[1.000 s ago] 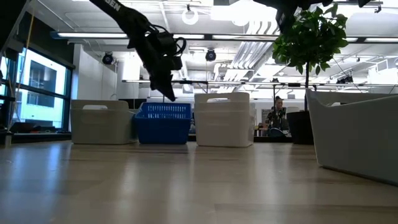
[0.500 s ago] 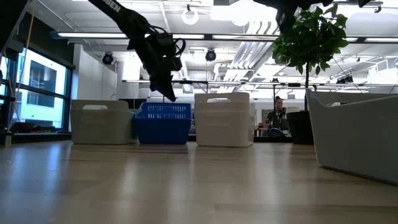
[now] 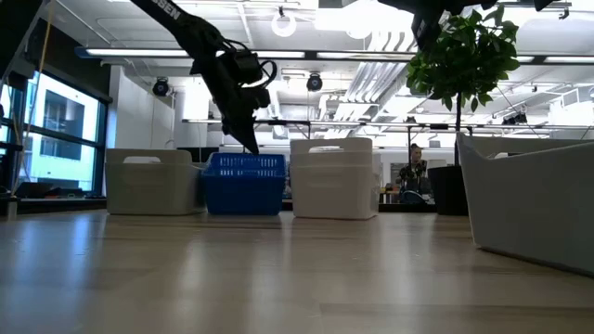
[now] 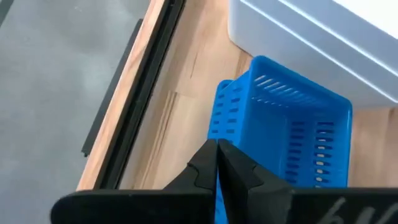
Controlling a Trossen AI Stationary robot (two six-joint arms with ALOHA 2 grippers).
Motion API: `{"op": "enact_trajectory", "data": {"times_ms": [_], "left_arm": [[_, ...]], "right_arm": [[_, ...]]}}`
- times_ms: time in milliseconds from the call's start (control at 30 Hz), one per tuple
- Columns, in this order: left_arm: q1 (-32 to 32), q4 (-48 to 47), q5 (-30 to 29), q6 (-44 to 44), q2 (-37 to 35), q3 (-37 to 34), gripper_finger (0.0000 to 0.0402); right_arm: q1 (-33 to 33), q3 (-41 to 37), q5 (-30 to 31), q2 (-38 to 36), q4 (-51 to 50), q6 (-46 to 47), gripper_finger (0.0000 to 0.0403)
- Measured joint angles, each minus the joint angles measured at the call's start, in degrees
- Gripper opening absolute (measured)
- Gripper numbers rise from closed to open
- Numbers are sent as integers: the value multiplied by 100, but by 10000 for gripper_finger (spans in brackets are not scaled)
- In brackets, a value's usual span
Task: Stack baskets by color
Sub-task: Stack the bottom blue bin on the top blue bin, then stack the bottom gray bin on the top gray bin
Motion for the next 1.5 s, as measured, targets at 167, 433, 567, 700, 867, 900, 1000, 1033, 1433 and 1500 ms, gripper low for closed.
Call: {"op": "enact_trajectory", "data": {"times_ms": [167, 433, 567, 700, 867, 900, 1000, 1033, 1433, 1500], "left_arm": [[-13, -149, 20, -132, 253, 5, 0], [8, 280, -205, -109, -107, 9, 0], [26, 375, -323, 76, -364, 9, 0], [-38, 384, -313, 146, -620, 9, 4], [-194, 570, -99, -100, -1280, 9, 3], [-232, 574, 63, -183, -1426, 9, 2], [-437, 784, 459, -640, -1917, 9, 1], [-525, 847, 531, -807, -2100, 9, 1], [-2649, 1795, -726, -1862, -3435, -359, 0], [-3025, 2592, -1082, -2169, -3685, -976, 0]], "right_arm": [[0, 0, 0, 0, 0, 52, 0], [2, 0, 0, 1, -2, 44, 0], [0, 0, 0, 1, -2, 24, 0], [2, 0, 0, 0, -2, -2, 0], [2, 0, 20, 0, -1, -144, 0], [0, 0, 57, 0, 0, -175, 0], [2, 0, 193, 2, 3, -220, 0], [2, 0, 260, 0, 20, -254, 0], [0, 0, 269, 0, 667, -754, 0], [0, 0, 266, 1, 680, -756, 0]]}}
